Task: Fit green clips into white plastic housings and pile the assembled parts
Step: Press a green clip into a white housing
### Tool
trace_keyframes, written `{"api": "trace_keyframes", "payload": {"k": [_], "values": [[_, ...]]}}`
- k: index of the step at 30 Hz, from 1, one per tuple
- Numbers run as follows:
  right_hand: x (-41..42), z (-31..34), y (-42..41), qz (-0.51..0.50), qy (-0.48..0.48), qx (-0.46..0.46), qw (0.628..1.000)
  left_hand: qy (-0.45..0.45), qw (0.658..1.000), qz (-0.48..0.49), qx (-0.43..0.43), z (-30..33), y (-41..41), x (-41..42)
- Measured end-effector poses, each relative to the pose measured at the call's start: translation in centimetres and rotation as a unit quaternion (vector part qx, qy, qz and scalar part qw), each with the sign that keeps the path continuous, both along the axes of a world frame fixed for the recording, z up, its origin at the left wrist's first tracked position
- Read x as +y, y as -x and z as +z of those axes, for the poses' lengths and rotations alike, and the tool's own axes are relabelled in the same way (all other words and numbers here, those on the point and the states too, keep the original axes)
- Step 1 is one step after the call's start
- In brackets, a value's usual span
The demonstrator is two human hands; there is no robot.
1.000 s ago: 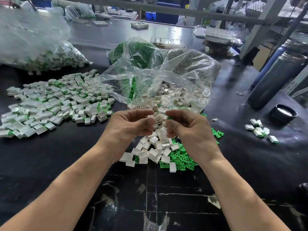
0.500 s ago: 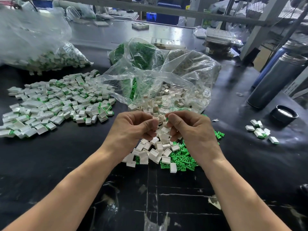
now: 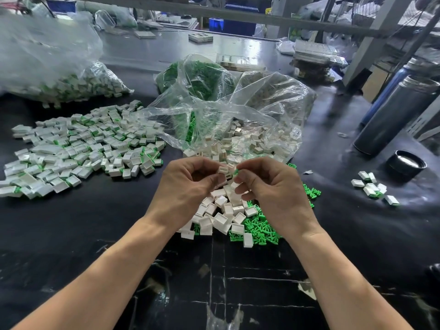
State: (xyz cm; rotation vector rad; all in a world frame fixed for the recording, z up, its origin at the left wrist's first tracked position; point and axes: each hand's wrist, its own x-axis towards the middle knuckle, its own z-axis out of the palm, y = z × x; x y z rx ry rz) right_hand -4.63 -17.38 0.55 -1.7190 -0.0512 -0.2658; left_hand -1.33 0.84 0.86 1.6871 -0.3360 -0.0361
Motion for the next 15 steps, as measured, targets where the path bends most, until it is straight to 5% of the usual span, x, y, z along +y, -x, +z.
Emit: {"api": "trace_keyframes", "payload": {"k": [5, 15], "values": [[-0.34, -0.17, -0.26, -0.039, 0.078, -0.009, 0.996, -0.037, 0.999, 0.008, -0.029, -0.06, 0.2, -0.15], [-0.05, 0.19, -0.23, -0.016, -0.032, -0.026, 0.999, -0.08, 0.996, -0.006, -0.024, -0.65, 0.19, -0.16]]}}
